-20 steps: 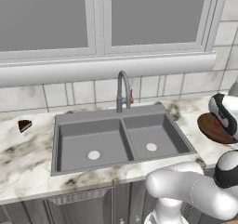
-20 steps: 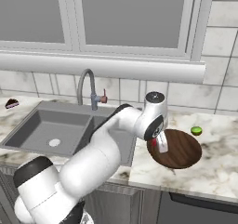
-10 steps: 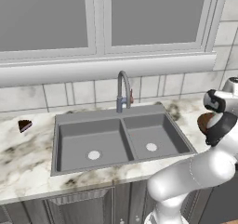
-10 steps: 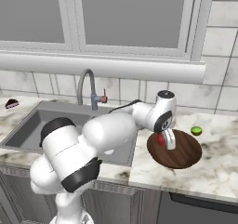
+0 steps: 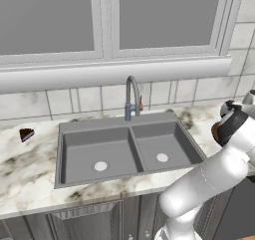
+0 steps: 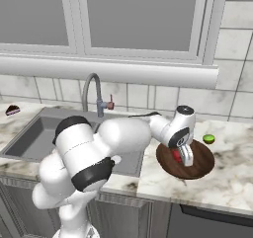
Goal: Pick the bell pepper from the sink and place it in the bowl. Then pick the bowl and place it in the microwave. Then close the microwave door and press the start button.
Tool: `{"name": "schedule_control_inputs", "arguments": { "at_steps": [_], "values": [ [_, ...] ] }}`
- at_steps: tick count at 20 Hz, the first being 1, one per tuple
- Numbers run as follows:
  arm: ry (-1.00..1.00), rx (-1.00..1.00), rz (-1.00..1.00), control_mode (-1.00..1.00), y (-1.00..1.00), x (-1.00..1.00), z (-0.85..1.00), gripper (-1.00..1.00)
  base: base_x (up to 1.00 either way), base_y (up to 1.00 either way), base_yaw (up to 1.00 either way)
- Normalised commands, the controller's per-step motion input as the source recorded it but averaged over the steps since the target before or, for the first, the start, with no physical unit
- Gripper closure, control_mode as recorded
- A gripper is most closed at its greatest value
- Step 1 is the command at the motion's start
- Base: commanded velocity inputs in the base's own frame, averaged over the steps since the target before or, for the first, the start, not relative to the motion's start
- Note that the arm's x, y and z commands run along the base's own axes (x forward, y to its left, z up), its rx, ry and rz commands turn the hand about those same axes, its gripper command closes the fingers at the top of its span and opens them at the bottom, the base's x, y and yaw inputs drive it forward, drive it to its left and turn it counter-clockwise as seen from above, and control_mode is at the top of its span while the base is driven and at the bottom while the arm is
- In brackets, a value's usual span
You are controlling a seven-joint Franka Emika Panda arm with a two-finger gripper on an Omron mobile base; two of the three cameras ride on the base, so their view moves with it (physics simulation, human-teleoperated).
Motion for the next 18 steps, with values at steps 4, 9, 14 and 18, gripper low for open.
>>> {"name": "schedule_control_inputs", "arguments": {
  "at_steps": [4,9,14,18],
  "values": [
    [0.01,0.00,0.01,-1.00,0.00,0.00,-0.21,-1.00,0.00,0.00,0.00],
    [-0.01,0.00,0.03,-1.00,-0.03,0.00,0.14,-1.00,0.00,0.00,0.00],
    [-0.03,-0.04,0.16,-1.00,0.02,-0.07,0.20,-1.00,0.00,0.00,0.00],
    [-0.01,-0.30,0.37,-1.00,0.99,-0.30,-0.03,-1.00,0.00,0.00,0.00]
  ]
}}
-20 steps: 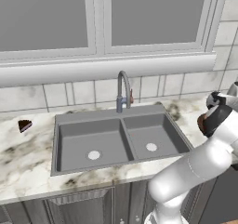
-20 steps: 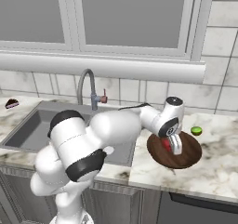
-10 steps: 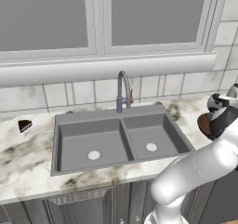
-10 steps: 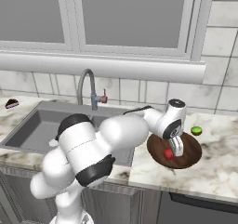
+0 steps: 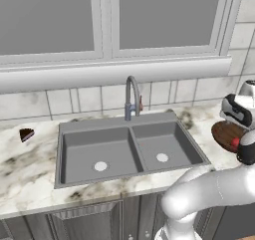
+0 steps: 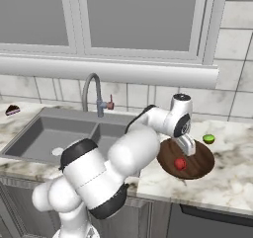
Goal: Pick the bell pepper from the sink and place it in the bowl. Then pick the bowl and place it in the microwave. Then close the microwave door and press the start button.
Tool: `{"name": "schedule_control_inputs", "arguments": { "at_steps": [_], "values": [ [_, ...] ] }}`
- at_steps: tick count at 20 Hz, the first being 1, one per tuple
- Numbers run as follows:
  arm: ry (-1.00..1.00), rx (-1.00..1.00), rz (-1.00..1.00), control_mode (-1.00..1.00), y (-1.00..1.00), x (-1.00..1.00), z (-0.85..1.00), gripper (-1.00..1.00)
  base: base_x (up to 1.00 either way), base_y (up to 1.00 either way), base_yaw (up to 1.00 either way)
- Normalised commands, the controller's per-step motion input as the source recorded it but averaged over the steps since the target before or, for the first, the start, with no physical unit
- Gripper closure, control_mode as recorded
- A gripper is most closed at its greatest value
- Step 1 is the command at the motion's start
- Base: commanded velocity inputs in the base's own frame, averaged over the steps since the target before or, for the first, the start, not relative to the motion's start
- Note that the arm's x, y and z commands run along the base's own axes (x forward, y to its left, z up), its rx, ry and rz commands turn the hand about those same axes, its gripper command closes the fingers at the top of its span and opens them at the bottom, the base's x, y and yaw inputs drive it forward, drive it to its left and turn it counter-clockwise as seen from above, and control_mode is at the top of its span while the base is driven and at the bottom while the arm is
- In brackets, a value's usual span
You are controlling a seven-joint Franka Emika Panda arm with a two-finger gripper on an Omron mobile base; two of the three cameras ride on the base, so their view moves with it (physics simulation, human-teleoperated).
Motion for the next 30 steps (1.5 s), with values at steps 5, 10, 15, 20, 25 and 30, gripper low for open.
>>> {"name": "schedule_control_inputs", "arguments": {
  "at_steps": [5,10,15,20,25,30],
  "values": [
    [-0.03,-0.38,0.45,-1.00,1.00,-0.20,-0.15,-1.00,0.00,0.00,0.00],
    [0.11,-0.17,0.33,-1.00,0.63,0.08,-0.37,-1.00,0.00,0.00,0.00],
    [0.26,0.00,0.26,-1.00,0.06,0.30,-0.31,-1.00,0.00,0.00,0.00],
    [0.10,0.00,0.15,-1.00,-0.33,0.22,0.00,-1.00,0.00,0.00,0.00],
    [0.00,0.02,0.07,-1.00,-0.67,-0.01,0.00,-1.00,0.00,0.00,0.00],
    [0.02,0.00,0.05,-1.00,-0.34,0.02,-0.37,-1.00,0.00,0.00,0.00]
  ]
}}
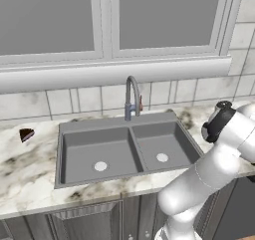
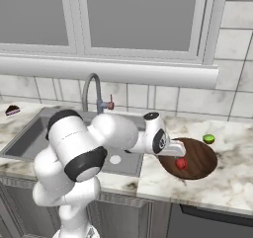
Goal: Pick the bell pepper from the sink and place it in the bowl. Then pick the bowl and place it in the microwave. Then close the microwave door and press the start button.
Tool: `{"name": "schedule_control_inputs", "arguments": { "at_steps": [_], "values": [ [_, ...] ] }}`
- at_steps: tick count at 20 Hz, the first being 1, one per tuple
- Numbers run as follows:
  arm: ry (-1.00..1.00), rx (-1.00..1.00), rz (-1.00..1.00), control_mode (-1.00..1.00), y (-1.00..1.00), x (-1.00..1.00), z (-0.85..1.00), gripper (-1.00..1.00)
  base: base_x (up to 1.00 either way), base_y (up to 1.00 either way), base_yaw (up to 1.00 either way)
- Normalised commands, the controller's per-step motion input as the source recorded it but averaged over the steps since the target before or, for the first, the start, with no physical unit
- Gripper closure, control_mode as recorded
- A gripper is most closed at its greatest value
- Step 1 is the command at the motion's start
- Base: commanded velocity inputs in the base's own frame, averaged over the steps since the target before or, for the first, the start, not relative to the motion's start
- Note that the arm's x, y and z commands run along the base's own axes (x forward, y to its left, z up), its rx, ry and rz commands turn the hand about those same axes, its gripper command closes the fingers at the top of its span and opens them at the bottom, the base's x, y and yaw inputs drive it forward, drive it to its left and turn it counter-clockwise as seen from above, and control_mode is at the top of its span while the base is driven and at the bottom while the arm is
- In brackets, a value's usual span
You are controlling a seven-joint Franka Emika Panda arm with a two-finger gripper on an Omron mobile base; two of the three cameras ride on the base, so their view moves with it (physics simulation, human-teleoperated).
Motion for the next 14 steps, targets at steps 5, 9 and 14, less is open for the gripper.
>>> {"name": "schedule_control_inputs", "arguments": {
  "at_steps": [5,9,14],
  "values": [
    [0.00,0.00,0.02,-1.00,-0.06,0.00,-0.31,1.00,0.00,0.00,0.00],
    [0.00,0.00,0.00,-1.00,0.00,-0.04,-0.01,1.00,0.00,0.00,0.00],
    [-0.03,-0.05,0.02,-1.00,-0.01,-0.22,0.13,1.00,0.00,0.00,0.00]
  ]
}}
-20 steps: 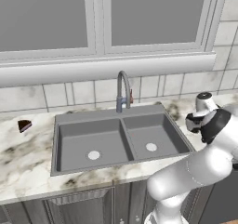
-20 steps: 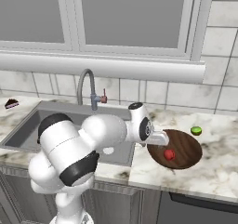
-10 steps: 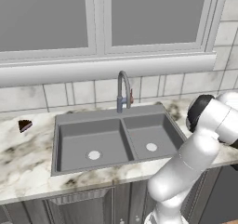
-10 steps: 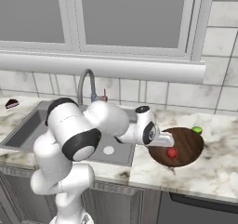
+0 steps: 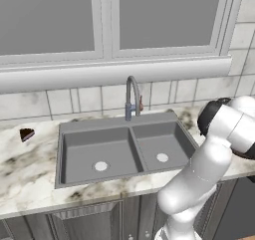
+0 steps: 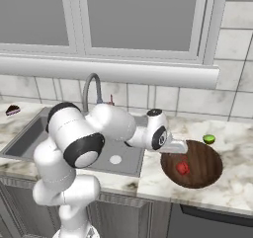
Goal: Pick the bell pepper from the sink and place it in the bowl. Then pick the bowl and place it in the microwave. Then close the microwave door and press the start button.
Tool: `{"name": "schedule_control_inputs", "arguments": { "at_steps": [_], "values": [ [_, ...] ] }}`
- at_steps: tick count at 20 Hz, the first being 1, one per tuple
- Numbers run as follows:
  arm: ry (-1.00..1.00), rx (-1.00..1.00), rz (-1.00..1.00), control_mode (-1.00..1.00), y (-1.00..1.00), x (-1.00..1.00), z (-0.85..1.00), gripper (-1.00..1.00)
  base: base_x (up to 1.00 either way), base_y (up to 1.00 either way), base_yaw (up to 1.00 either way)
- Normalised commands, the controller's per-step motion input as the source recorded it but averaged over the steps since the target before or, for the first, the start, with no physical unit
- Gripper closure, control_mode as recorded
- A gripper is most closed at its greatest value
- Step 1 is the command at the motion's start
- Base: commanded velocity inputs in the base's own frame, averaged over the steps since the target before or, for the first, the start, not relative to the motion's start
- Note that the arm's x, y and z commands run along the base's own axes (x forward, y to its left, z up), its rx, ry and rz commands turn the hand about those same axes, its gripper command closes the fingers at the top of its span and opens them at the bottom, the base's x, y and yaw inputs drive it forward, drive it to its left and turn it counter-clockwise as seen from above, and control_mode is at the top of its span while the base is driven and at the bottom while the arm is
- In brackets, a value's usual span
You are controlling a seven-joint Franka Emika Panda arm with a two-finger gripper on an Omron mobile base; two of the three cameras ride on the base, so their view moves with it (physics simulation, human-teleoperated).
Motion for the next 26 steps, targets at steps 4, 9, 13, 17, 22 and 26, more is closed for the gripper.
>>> {"name": "schedule_control_inputs", "arguments": {
  "at_steps": [4,9,13,17,22,26],
  "values": [
    [-0.02,-0.28,0.13,-1.00,0.02,-0.70,0.68,1.00,0.00,0.00,0.00],
    [0.04,-0.32,0.27,-1.00,0.22,-0.95,0.75,1.00,0.00,0.00,0.00],
    [0.14,-0.39,0.35,-1.00,0.56,-0.99,0.76,1.00,0.00,0.00,0.00],
    [0.16,-0.34,0.34,-1.00,0.62,-0.93,1.00,1.00,0.00,0.00,0.00],
    [0.26,-0.18,0.29,-1.00,0.57,-0.74,1.00,1.00,0.00,0.00,0.00],
    [0.15,-0.01,0.31,-1.00,0.16,-0.80,0.88,1.00,0.00,0.00,0.00]
  ]
}}
